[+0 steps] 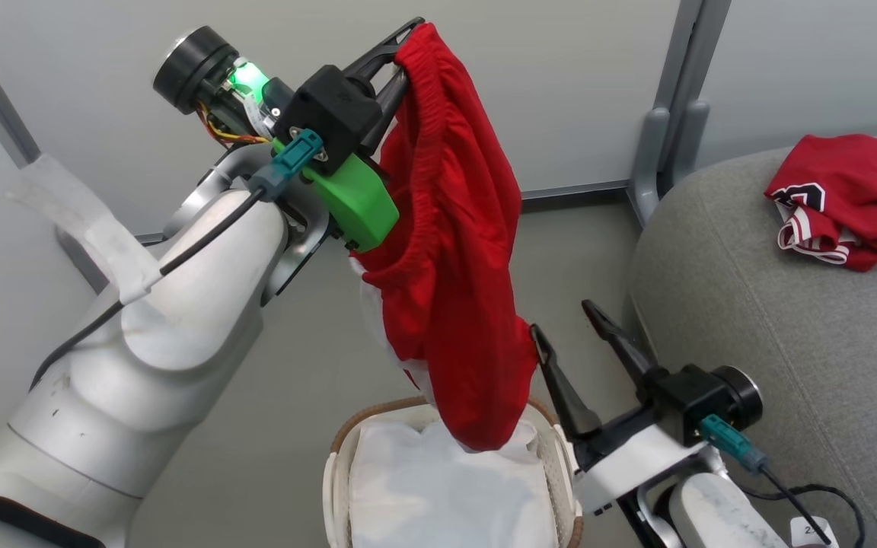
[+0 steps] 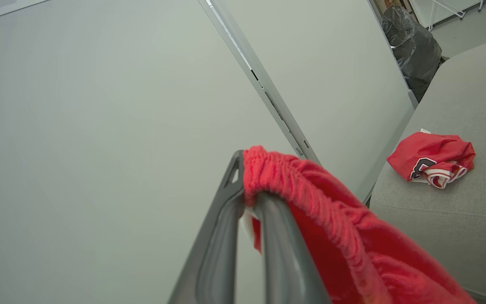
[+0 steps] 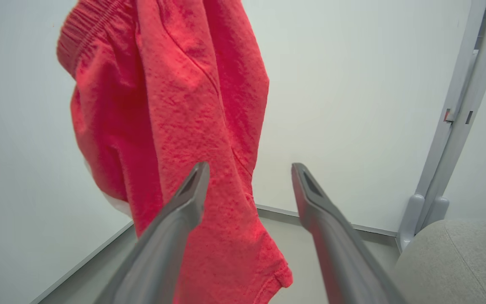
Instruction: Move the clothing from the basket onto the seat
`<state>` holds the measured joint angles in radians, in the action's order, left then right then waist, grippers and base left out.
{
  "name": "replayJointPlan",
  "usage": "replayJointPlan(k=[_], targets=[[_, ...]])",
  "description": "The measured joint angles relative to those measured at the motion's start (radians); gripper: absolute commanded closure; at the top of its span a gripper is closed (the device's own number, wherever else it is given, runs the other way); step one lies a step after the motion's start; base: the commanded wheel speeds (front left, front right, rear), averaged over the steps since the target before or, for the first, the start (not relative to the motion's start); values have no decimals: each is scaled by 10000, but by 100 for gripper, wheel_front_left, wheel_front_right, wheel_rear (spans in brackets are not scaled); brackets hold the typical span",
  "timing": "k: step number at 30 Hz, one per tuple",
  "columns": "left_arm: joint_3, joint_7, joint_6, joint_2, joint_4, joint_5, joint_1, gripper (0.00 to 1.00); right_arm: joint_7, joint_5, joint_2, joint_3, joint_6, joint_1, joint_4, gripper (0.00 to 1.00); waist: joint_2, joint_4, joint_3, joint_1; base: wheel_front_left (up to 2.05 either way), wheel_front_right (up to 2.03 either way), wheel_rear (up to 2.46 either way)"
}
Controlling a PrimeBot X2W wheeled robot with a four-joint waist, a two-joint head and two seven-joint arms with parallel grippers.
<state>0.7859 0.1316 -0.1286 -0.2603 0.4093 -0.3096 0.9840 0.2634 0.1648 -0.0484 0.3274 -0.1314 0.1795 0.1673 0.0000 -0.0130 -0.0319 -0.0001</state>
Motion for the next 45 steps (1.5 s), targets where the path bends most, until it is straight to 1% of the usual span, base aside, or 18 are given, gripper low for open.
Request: replayJointPlan(k=[3, 6, 15, 20, 29, 30, 31, 32, 33, 34, 37, 44, 45], targets=[[-13, -75, 56, -4, -151, -65, 0, 100, 0, 362, 2, 602, 0, 223, -2, 0, 0, 32, -28, 0, 0, 0, 0], [-19, -134, 107, 4, -268, -102, 3, 100, 0, 251, 6, 1104, 0, 745, 290, 0, 0, 65, -42, 0, 0, 0, 0], [38, -207, 234, 107, -428, -159, 17, 100, 0, 631, -2, 1862, 0, 2310, 1469, 0, 0, 235, -62, 0, 0, 0, 0], [182, -209, 314, 290, -431, -196, 74, 100, 0, 1089, 0, 1954, 0, 2713, 1958, 0, 0, 375, -85, 1, 0, 0, 0], [439, -115, 334, 581, -1095, -213, 79, 100, 0, 796, -2, 1501, 0, 3289, 2742, 0, 0, 635, -84, 1, 0, 0, 0], [460, -115, 336, 587, -1175, -226, 79, 100, 0, 782, -2, 1478, 0, 3359, 2840, 12, 0, 666, -81, 1, 0, 0, 0], [472, -117, 364, 587, -1231, -228, 78, 100, 0, 780, -2, 1490, 0, 3436, 2938, 51, 0, 694, -77, 0, 0, 0, 0], [477, -117, 366, 581, -1275, -230, 76, 100, 2, 782, -6, 1547, 0, 3498, 3018, 66, 0, 712, -73, 0, 0, 0, 0], [477, -115, 385, 571, -1331, -236, 74, 100, 0, 784, -2, 1624, 0, 3558, 3131, 94, 0, 732, -65, 0, 0, 0, 0], [479, -113, 416, 554, -1398, -236, 63, 100, 0, 796, 0, 1661, 0, 3629, 3216, 100, 0, 745, -55, 0, 0, 0, 0], [456, -117, 510, 479, -1442, -345, -45, 100, 0, 825, 2, 1672, 0, 3825, 3275, 100, 0, 762, -21, 1, 0, 0, 0], [207, -56, 732, 33, -1041, -694, -732, 100, 0, 815, 2, 1666, 0, 3858, 3212, 100, 0, 683, 82, 1, 0, 0, 0], [167, 29, 761, -33, -947, -761, -868, 84, 0, 809, 2, 1655, 0, 3858, 3189, 100, 0, 661, 101, 1, 0, 0, 0]])
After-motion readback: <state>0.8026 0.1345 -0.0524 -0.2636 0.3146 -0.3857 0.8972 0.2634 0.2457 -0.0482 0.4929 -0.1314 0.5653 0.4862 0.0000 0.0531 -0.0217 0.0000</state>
